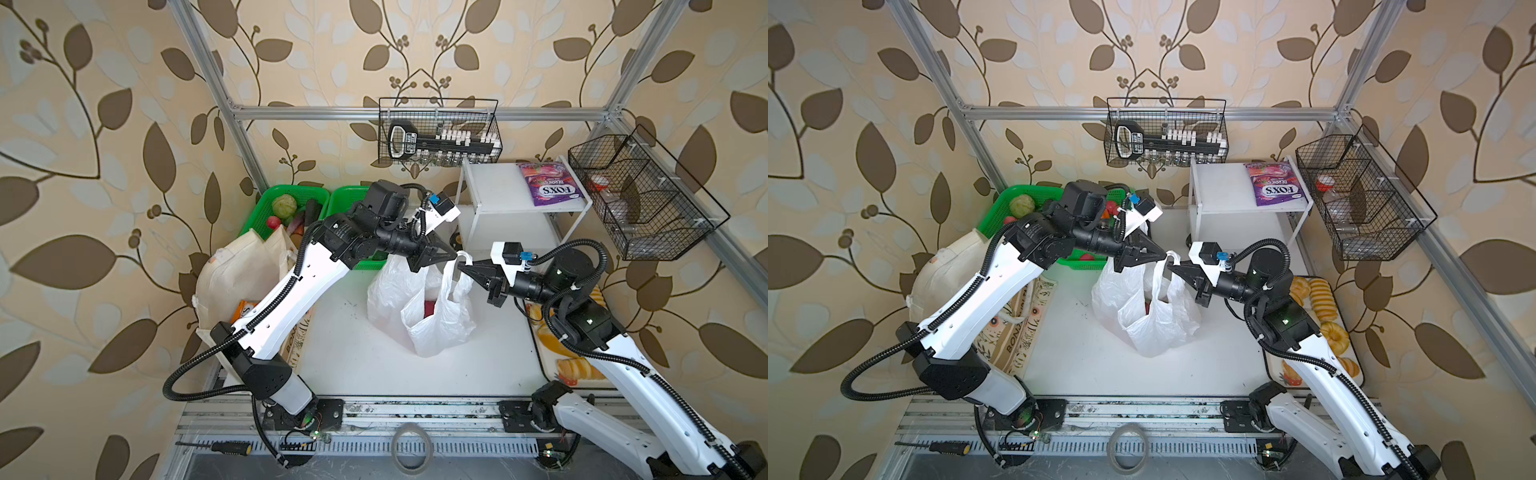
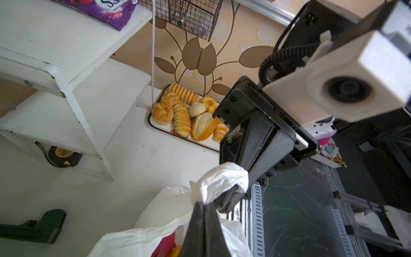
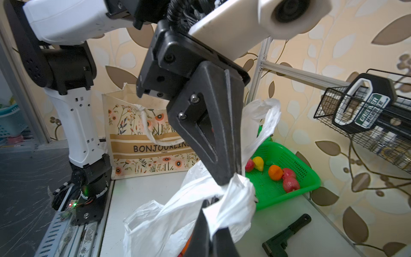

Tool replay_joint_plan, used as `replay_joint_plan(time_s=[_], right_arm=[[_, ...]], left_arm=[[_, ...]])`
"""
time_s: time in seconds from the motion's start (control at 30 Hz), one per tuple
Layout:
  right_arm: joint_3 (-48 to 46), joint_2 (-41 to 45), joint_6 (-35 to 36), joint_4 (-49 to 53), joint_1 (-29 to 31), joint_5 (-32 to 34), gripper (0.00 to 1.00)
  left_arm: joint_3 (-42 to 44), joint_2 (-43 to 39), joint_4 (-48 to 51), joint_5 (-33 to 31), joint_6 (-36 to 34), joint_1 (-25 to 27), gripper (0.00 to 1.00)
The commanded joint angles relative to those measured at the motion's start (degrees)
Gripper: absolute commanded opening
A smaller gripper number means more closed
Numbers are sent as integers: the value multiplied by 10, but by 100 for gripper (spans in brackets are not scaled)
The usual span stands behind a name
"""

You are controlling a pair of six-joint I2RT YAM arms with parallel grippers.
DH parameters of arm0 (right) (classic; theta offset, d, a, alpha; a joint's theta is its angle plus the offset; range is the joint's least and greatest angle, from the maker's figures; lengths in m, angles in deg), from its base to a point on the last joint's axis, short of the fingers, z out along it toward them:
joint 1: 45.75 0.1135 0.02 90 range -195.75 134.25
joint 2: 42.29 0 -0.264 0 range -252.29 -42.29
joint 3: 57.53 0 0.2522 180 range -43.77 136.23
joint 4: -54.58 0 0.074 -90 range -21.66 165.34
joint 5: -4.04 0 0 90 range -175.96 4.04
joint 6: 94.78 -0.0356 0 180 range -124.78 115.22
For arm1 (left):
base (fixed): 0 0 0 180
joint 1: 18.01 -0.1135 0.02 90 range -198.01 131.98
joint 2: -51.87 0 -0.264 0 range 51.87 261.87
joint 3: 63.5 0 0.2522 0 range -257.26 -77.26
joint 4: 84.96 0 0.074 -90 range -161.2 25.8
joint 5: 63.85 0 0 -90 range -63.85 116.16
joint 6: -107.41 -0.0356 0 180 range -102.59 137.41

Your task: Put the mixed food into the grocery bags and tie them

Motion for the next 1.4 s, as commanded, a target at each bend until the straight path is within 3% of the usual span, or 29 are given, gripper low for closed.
replay_joint_plan(time_s=[0.0,0.13,0.3,0.4,0.47,0.6,0.77,0.83,0.9,1.03,1.37], right_arm=[[4,13,-49,6,0,47,15],[3,14,-137,-3,2,49,45],[0,10,-184,-9,25,22,61],[-3,3,-168,-1,68,94,75],[-6,-5,-148,-4,94,147,79],[-20,-21,-145,-37,106,231,81],[-26,-14,-139,-56,105,286,86],[-27,-16,-153,-62,91,264,87],[-20,-28,-174,-64,72,196,86],[-16,-57,-234,-80,81,156,78],[-73,-36,-314,-157,95,198,51]], left_arm=[[17,-47,-77,-26,63,4,0],[48,-81,-143,-44,126,4,0],[63,-96,-172,-85,174,4,0],[63,-96,-177,-89,186,4,0],[64,-95,-183,-85,195,4,0],[69,-95,-187,-81,199,4,0],[76,-100,-184,-81,195,4,0],[84,-104,-190,-81,196,4,0],[93,-107,-202,-81,198,4,0],[105,-111,-220,-81,202,4,0],[133,-125,-238,-102,210,4,0]])
